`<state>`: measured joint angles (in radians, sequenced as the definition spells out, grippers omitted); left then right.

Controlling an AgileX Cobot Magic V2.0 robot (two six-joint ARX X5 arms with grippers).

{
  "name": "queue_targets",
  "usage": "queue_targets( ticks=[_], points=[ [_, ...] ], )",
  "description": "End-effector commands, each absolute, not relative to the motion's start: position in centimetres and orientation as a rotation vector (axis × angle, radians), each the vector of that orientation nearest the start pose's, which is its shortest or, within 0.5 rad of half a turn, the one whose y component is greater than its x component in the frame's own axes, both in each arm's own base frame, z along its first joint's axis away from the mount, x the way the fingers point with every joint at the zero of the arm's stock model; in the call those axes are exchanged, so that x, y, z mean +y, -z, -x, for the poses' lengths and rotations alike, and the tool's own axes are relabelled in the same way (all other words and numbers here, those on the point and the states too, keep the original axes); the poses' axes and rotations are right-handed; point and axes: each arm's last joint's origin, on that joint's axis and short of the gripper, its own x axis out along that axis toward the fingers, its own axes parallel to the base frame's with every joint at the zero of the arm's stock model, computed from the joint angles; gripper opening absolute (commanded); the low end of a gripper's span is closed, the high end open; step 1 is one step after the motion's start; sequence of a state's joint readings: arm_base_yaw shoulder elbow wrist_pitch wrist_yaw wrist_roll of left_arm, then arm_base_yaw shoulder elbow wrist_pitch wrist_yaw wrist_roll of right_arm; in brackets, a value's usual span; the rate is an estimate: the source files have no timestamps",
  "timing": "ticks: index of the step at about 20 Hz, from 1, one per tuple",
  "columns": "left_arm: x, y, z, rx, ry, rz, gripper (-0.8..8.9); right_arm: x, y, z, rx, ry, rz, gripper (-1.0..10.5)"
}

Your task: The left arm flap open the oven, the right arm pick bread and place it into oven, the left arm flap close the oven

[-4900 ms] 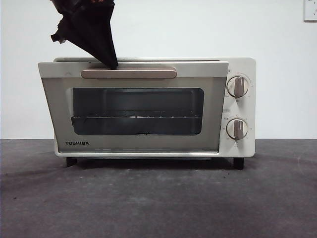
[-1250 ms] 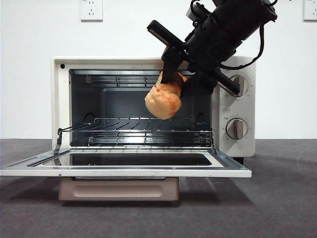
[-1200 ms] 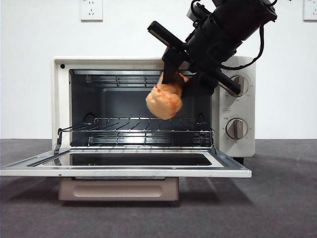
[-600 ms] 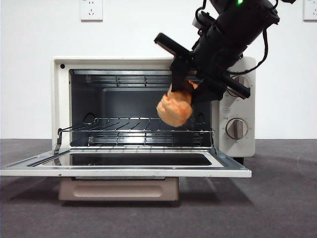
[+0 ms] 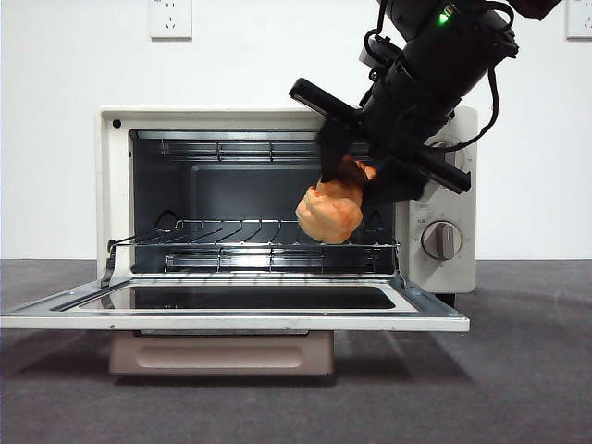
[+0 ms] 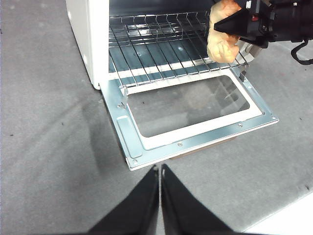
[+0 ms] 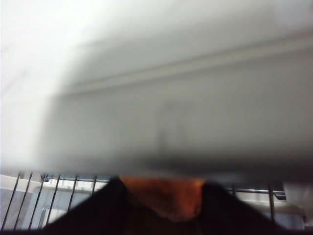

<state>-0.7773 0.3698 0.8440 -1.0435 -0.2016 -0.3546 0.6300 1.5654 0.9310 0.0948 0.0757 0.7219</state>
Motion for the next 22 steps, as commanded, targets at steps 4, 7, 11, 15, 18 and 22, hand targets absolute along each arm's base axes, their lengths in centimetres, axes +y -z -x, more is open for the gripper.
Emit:
queue_targets(
  ticks=[4, 7, 11, 15, 18, 22],
  points=[
    [-2.7, -31.7, -3.6, 0.576, 0.474, 0.075, 0.09, 20.1, -22.2, -27.4, 0.663, -0.355, -0.461, 4.6],
    [-2.7, -31.7, -3.6, 0.572, 0.470, 0.064, 0.09, 20.1, -22.3, -27.2, 0.676, -0.384, -0.431, 4.6],
    [-2.7, -31.7, -3.6, 0.568, 0.459, 0.060, 0.09, 19.7, -23.2, -26.5, 0.681, -0.399, -0.402, 4.6],
    [-2.7, -31.7, -3.7, 0.561, 0.434, 0.054, 0.08, 19.4, -25.3, -24.7, 0.683, -0.468, -0.380, 4.6],
    [-3.1, -31.6, -4.1, 0.588, 0.430, 0.038, 0.07, 18.8, -27.7, -21.6, 0.703, -0.530, -0.331, 4.6],
    [-4.5, -31.2, -5.3, 0.691, 0.469, 0.003, 0.07, 17.6, -30.1, -17.8, 0.702, -0.607, -0.251, 4.6]
  ],
)
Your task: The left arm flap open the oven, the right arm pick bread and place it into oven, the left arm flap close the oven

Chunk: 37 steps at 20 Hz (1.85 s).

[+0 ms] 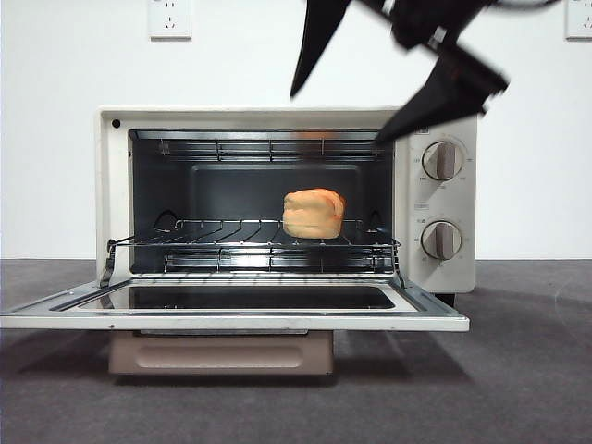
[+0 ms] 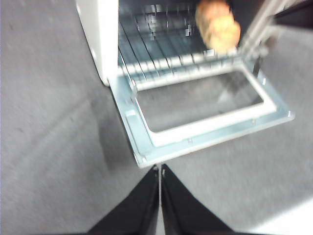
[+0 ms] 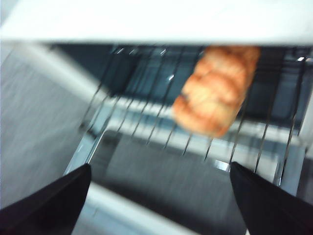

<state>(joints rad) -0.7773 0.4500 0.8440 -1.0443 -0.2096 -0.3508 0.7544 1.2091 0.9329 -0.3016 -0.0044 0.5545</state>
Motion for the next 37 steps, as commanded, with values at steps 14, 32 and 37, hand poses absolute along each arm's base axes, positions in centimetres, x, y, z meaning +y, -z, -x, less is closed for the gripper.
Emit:
queue_targets(
  ticks=[14, 32, 37],
  points=[
    [-9.2, -28.4, -12.5, 1.004, 0.585, 0.002, 0.07, 10.0, -34.2, -9.4, 0.646, -0.677, -0.157, 4.6],
    [-2.5, -20.5, -18.8, 0.988, 0.403, 0.561, 0.07, 4.2, -33.9, -4.3, 0.654, -0.587, -0.158, 4.6],
    [-1.2, -15.8, -17.3, 1.067, 0.359, 0.709, 0.07, 3.9, -34.0, -4.0, 0.638, -0.590, -0.166, 4.6]
  ],
)
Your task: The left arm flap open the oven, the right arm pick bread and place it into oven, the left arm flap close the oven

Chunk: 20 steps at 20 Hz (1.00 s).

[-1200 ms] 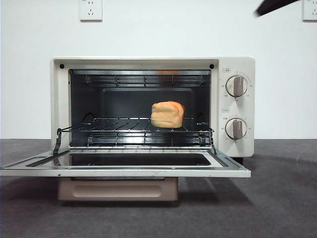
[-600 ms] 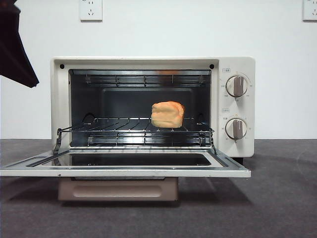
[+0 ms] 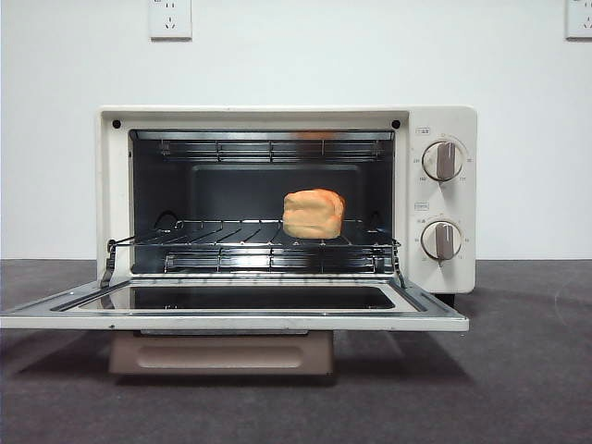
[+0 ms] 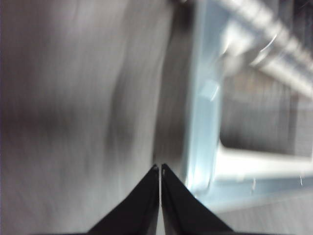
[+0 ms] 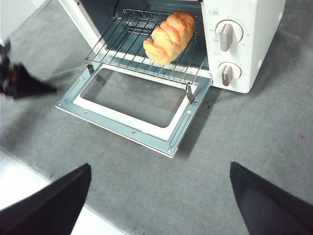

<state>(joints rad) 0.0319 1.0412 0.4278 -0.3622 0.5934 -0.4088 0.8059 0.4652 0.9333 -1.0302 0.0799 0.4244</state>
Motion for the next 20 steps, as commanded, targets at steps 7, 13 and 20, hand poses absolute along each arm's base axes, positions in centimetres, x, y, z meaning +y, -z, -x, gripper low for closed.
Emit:
queue_targets(
  ticks=[7, 13, 20],
  points=[
    [-1.4, -13.9, -17.3, 1.191, 0.378, 0.730, 0.07, 4.1, -34.3, -4.2, 0.590, -0.582, -0.180, 4.6],
    [-1.7, -13.1, -18.1, 1.200, 0.443, 0.764, 0.07, 4.1, -34.4, -4.3, 0.586, -0.584, -0.182, 4.6],
    [-1.9, -13.4, -18.7, 1.164, 0.532, 0.844, 0.07, 4.1, -34.4, -4.3, 0.588, -0.583, -0.186, 4.6]
  ],
)
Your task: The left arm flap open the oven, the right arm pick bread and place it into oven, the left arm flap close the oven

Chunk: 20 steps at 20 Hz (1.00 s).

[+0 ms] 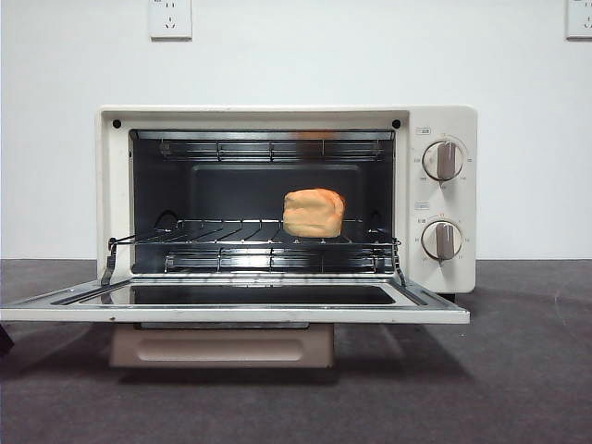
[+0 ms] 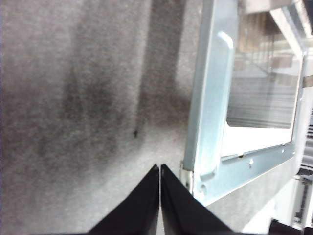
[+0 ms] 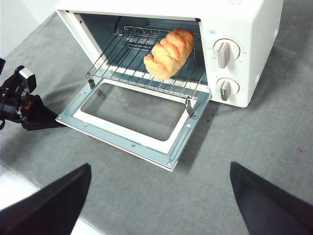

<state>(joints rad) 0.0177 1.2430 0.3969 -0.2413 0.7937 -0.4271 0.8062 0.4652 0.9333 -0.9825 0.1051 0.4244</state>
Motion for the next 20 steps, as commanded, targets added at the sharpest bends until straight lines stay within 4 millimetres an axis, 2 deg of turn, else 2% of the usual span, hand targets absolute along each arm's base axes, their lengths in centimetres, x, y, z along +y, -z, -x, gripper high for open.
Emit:
queue_targets(
  ticks=[1, 5, 11, 20],
  points=[
    [-1.9, -13.5, -18.7, 1.161, 0.543, 0.858, 0.07, 4.1, -34.4, -4.3, 0.589, -0.582, -0.189, 4.6],
    [-2.1, -14.1, -19.2, 1.119, 0.623, 0.900, 0.07, 4.1, -34.4, -4.3, 0.589, -0.582, -0.190, 4.6],
    [-2.1, -16.6, -20.6, 1.021, 0.638, 0.927, 0.08, 4.1, -34.4, -4.3, 0.589, -0.581, -0.191, 4.6],
    [-1.9, -22.6, -24.2, 0.767, 0.653, 0.989, 0.08, 4.1, -34.4, -4.3, 0.586, -0.575, -0.188, 4.6]
  ],
)
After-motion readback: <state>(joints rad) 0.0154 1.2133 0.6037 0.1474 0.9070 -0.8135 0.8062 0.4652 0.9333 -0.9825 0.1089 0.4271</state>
